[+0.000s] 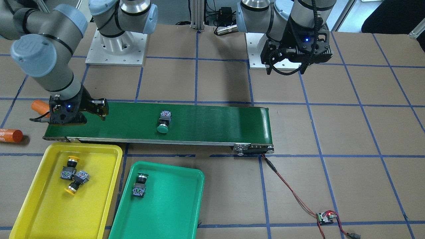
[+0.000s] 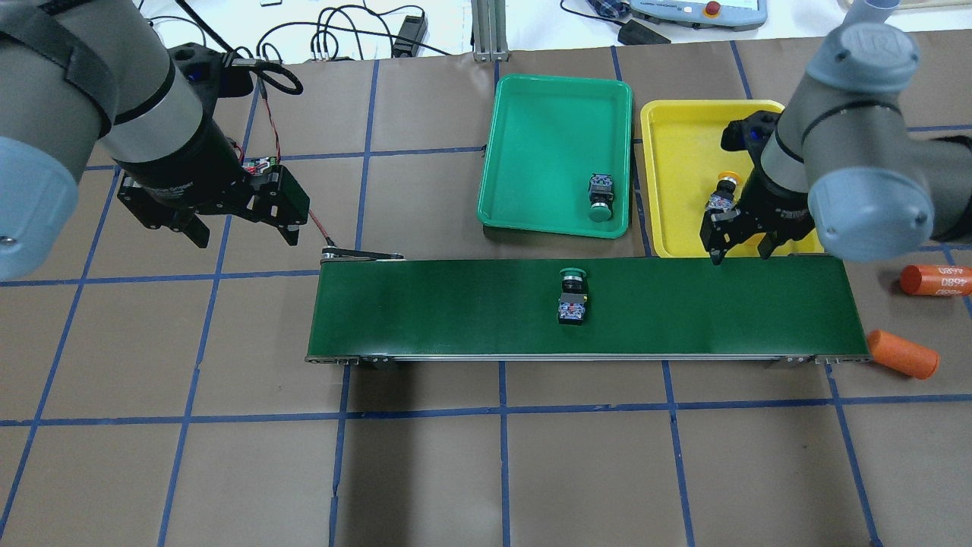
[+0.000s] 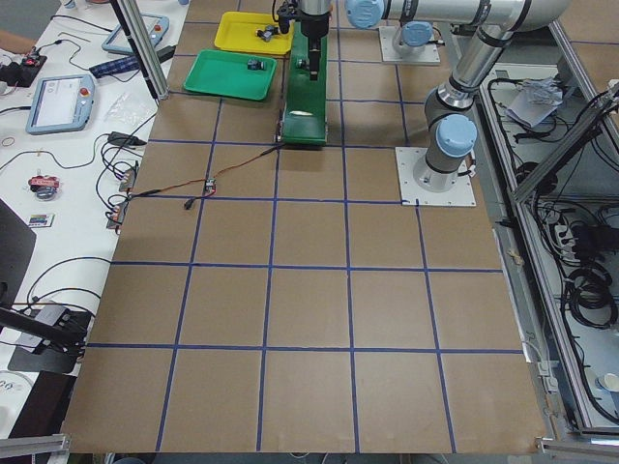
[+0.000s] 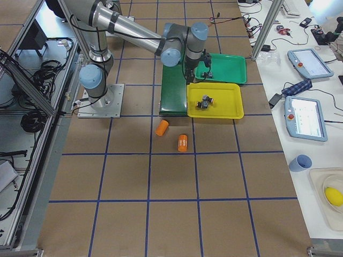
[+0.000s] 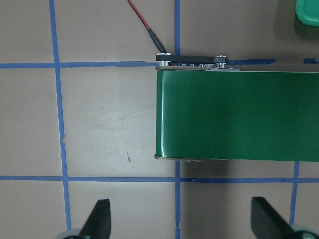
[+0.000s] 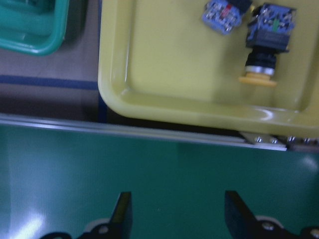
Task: Sort buttons by color to trays
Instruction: 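Move the right gripper along the belt and grasp the green-capped button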
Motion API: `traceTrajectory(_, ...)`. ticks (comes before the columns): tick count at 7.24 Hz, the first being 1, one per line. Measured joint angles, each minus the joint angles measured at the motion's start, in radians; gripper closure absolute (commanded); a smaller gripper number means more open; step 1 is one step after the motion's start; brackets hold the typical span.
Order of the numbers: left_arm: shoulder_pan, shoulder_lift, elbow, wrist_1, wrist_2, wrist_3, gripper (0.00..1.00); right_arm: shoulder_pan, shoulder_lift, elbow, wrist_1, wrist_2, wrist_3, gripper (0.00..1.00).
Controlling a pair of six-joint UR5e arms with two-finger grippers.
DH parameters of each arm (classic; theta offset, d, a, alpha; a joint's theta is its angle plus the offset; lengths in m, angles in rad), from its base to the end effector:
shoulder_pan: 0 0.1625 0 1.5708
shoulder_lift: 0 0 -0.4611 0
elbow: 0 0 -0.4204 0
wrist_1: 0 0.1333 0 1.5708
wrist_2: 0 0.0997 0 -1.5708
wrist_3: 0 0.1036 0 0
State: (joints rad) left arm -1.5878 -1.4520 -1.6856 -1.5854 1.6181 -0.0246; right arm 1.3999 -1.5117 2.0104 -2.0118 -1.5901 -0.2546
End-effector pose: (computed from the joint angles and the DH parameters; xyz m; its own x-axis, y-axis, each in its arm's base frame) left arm -0.1363 -0.4621 0.5175 -0.9988 -0.0071 -0.0475 -0.0076 0.9999 0.0094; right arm 0.0461 -0.5052 0.3126 -0.9964 -0.0843 0.0041 -0.0839 0.9946 0.0607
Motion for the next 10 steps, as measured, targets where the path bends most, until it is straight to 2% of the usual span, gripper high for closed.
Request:
traceTrajectory(1, 0.000, 0.000, -0.002, 0.002, 0.000, 0.000, 0.00, -0.002, -0.035, 0.090, -0.070, 0.003, 0.001, 0.27)
traceTrajectory(2, 0.000, 0.000, -0.003, 0.005, 0.000, 0.000, 0.00, -0.002, -0.049, 0.131, -0.105, 0.004, 0.004, 0.19)
traceTrajectory(3, 0.000, 0.000, -0.004, 0.005, 0.000, -0.001, 0.00, 0.000, -0.054, 0.147, -0.117, 0.015, 0.005, 0.04)
traceTrajectory(4, 0.000, -0.001, -0.004, 0.004, -0.001, -0.002, 0.00, 0.001, -0.056, 0.151, -0.122, 0.035, 0.007, 0.00)
traceTrajectory(9, 0.000, -0.004, -0.006, 0.002, -0.001, -0.003, 0.00, 0.004, -0.059, 0.148, -0.122, 0.063, 0.066, 0.00)
traceTrajectory(10, 0.000, -0.001, -0.006, -0.001, -0.001, -0.002, 0.00, 0.006, -0.061, 0.148, -0.119, 0.102, 0.097, 0.00)
